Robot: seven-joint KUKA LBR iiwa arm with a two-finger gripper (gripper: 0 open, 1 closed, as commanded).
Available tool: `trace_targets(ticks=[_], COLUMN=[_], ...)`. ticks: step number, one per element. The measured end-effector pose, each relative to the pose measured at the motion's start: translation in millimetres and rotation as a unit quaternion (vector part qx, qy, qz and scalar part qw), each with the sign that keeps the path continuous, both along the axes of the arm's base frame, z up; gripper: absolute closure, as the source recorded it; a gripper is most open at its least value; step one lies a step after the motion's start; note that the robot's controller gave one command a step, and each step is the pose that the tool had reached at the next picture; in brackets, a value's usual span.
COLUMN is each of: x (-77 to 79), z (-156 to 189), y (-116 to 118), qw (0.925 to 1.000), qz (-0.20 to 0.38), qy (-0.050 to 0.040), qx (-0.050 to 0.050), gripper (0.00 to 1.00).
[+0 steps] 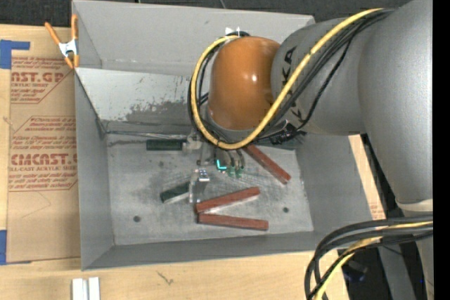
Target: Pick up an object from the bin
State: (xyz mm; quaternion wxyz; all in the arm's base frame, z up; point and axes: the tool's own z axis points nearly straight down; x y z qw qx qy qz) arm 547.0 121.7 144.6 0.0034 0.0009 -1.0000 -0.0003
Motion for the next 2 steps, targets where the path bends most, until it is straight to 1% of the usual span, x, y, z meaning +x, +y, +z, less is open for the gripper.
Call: trace_targets(ticks=[1,2], x=[0.9,-10.4], z=[3,-2], y=[0,17], qw=[1.0,0.9972], qz=[0.0,0.075], qy=[-0.0019,-0.005], qx=[0.0,-0.001], gripper=[0.0,0.0])
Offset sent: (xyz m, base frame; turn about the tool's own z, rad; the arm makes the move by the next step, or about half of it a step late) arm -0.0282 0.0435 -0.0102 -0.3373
